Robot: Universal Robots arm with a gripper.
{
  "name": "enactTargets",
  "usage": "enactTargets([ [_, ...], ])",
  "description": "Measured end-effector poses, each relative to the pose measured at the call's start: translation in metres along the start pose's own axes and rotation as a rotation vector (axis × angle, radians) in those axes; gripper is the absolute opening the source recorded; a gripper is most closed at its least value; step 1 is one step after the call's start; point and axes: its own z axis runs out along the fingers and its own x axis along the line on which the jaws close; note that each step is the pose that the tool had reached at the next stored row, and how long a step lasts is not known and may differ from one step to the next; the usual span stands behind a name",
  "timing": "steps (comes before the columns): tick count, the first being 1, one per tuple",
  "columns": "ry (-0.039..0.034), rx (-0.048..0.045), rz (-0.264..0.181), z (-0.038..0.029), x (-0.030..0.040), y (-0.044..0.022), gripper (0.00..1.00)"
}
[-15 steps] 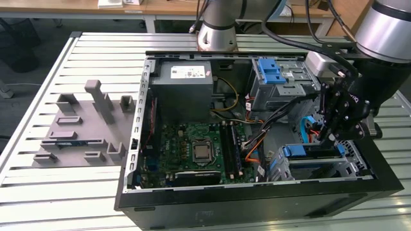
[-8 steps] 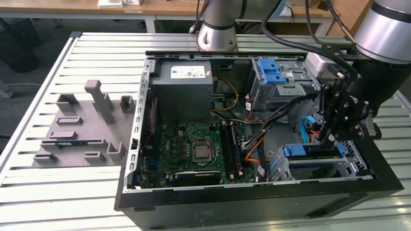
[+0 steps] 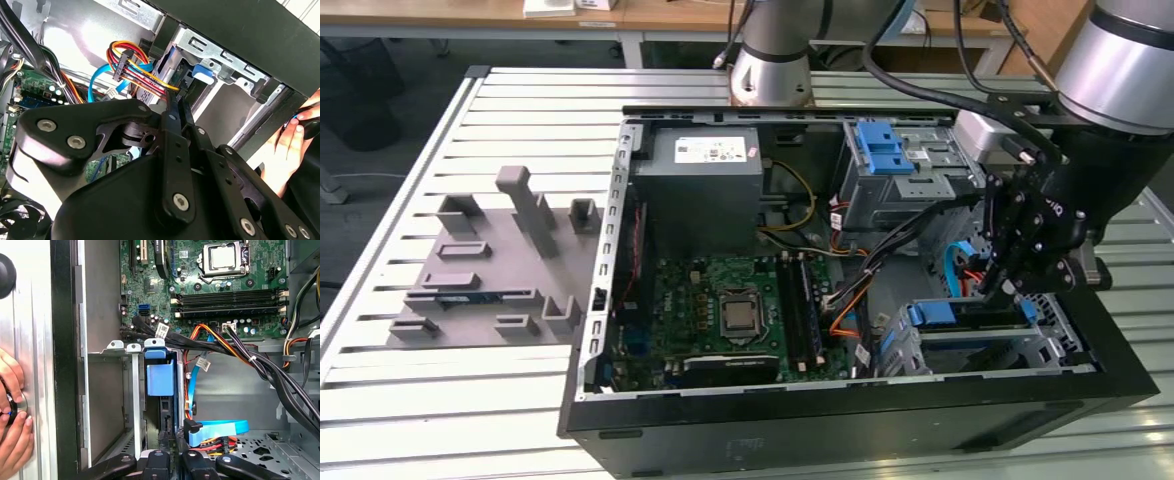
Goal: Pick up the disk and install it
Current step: 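Insert the first disk wire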
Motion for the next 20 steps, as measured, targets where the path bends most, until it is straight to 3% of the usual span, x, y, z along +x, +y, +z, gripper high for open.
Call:
enactTargets([
  [20,-0.0002,-0.0074,-0.001,0.0044,0.0001,-0.0015,0.16],
])
